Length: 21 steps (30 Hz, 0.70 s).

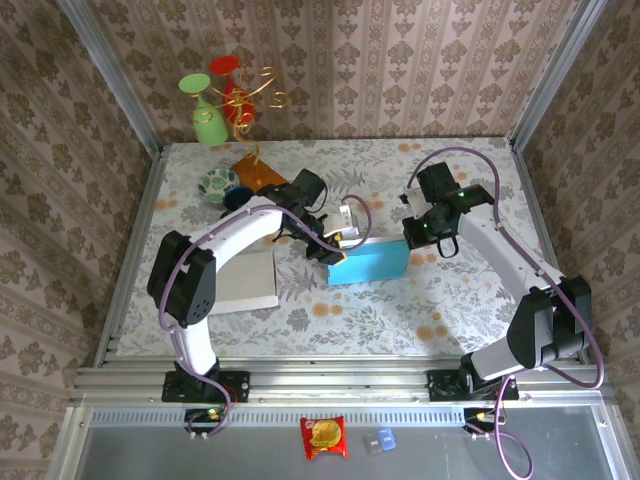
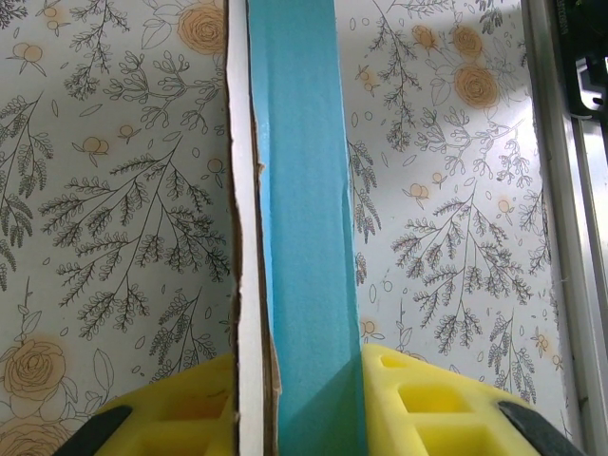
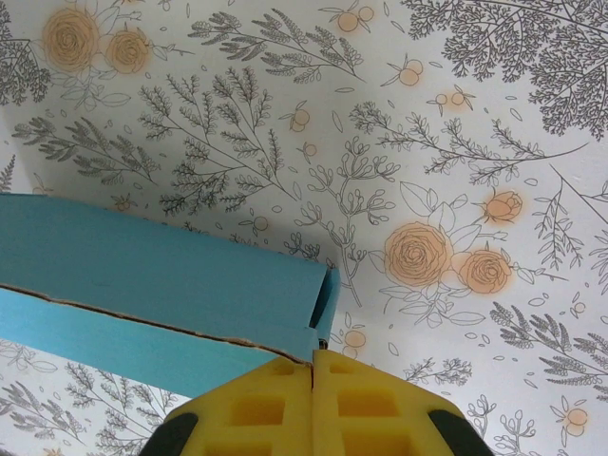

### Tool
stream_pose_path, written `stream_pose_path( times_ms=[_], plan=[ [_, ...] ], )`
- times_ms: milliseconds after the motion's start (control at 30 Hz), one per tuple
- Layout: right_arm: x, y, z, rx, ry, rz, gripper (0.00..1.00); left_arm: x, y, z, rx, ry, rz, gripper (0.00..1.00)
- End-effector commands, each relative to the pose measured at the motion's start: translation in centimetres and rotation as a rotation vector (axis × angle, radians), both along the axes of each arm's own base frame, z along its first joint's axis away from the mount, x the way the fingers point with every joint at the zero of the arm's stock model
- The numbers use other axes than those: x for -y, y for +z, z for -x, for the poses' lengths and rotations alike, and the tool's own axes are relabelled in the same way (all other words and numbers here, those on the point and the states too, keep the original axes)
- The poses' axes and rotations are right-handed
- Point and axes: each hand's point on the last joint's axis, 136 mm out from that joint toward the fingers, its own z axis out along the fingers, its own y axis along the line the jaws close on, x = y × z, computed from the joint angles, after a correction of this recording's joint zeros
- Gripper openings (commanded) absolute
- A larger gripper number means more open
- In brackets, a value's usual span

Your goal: Fold the paper box

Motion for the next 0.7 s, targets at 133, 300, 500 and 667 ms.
stream_pose_path(
  times_ms=[133, 300, 500, 667],
  plan=[
    [0.7, 0.0, 0.7, 0.003, -0.037, 0.051, 0.0, -0.1, 0.3, -0.4, -0.033, 0.013, 0.011, 0.26],
    [0.3, -0.4, 1.4, -0.031, -0.088, 0.006, 0.0, -0.2, 0.1, -0.4, -0.042, 0.026, 0.003, 0.26],
    [0.1, -0.6, 2.0, -0.059, -0.15, -0.032, 0.0, -0.2, 0.1, -0.5, -0.043, 0.035, 0.0, 0.26],
    [0.1, -0.9, 2.4, -0.061, -0.18, -0.029, 0.0, -0.2, 0.1, -0.7, -0.044, 0.045, -0.002, 0.26]
  ],
)
